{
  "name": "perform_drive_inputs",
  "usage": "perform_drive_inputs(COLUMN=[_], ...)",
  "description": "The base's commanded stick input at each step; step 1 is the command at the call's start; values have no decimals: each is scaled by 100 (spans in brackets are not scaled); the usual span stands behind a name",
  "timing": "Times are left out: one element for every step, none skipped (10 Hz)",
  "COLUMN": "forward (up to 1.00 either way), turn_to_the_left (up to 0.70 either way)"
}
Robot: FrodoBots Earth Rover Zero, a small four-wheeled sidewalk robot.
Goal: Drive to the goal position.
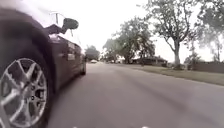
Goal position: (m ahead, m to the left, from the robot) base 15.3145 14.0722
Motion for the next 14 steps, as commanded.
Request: perform_drive_inputs(forward=[70,70,70,70,70,70,70,70,70,70,70,70,70,70], turn_to_the_left=[0,0,0,0,0,0,0,0,0,0,0,0,0,14])
